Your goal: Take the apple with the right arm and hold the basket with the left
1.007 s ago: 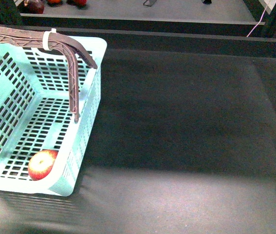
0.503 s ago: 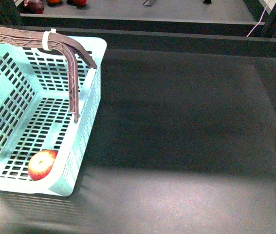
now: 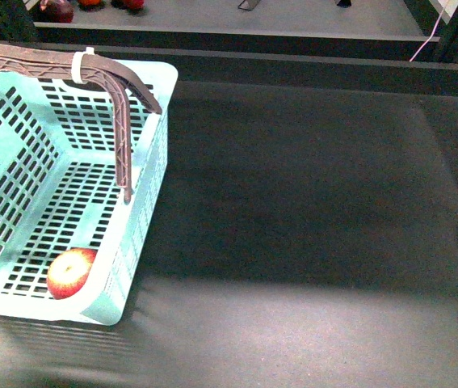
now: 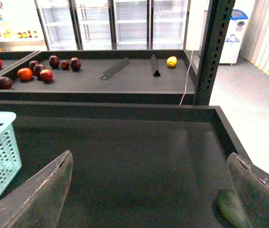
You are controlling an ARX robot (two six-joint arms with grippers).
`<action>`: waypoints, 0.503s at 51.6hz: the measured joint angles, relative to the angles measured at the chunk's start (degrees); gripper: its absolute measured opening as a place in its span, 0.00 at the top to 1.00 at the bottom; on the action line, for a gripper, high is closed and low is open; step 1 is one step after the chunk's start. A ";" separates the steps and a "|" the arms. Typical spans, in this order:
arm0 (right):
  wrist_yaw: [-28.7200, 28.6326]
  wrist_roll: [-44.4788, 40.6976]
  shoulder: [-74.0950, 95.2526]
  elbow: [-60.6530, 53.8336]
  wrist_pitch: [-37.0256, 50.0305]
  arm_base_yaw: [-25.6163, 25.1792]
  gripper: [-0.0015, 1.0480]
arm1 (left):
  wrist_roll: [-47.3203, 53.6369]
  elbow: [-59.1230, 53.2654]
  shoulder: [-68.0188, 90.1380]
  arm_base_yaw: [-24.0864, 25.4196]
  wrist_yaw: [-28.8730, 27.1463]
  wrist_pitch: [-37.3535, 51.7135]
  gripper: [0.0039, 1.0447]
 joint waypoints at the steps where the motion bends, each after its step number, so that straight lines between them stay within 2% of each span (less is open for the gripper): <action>1: 0.00 0.00 0.00 0.00 0.00 0.00 0.08 | 0.00 0.00 -0.02 0.00 0.00 -0.02 0.97; 22: 0.02 0.00 0.00 0.00 0.00 0.00 0.08 | -0.04 0.00 -0.04 -0.02 0.02 -0.07 0.97; 26: 0.02 0.00 0.00 0.00 0.00 0.00 0.08 | 0.00 0.00 -0.04 -0.02 0.02 -0.07 0.80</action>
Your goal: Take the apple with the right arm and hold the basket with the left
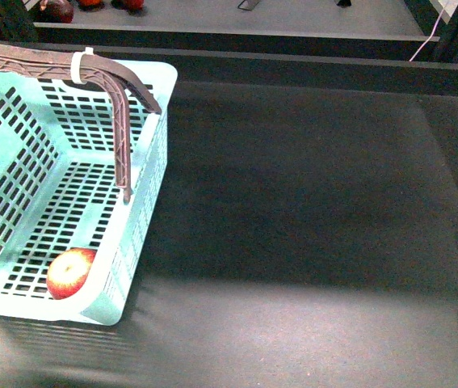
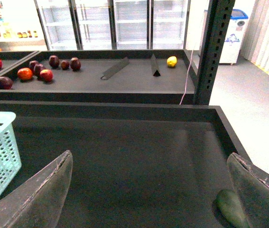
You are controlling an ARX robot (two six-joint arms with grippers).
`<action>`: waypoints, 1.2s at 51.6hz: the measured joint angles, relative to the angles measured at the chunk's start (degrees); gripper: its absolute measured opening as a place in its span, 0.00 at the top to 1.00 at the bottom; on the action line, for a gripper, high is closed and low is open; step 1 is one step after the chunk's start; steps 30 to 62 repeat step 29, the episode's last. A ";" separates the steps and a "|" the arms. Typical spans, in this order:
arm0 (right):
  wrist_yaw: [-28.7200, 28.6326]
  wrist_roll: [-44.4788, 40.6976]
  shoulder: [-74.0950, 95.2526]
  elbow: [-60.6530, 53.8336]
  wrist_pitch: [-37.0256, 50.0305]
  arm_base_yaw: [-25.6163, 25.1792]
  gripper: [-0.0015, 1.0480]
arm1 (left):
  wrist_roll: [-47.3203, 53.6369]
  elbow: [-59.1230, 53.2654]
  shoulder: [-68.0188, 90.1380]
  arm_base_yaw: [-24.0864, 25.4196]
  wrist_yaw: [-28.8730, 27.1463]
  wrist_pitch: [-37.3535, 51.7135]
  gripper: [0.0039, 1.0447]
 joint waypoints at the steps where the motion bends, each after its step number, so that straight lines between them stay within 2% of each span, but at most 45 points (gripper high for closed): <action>1: -0.02 0.00 0.00 0.00 0.00 0.00 0.08 | 0.00 0.00 0.00 0.00 0.00 0.00 0.78; 3: 0.00 0.00 0.00 0.00 0.00 0.00 0.08 | 0.00 0.00 0.00 0.00 0.00 0.00 0.68; 24: -0.02 0.00 0.00 0.00 0.00 0.00 0.08 | 0.04 0.00 0.00 0.02 -0.02 0.00 0.05; 62: 0.00 0.00 0.00 0.00 0.00 0.00 0.08 | 0.13 0.00 0.00 0.00 0.00 0.00 0.06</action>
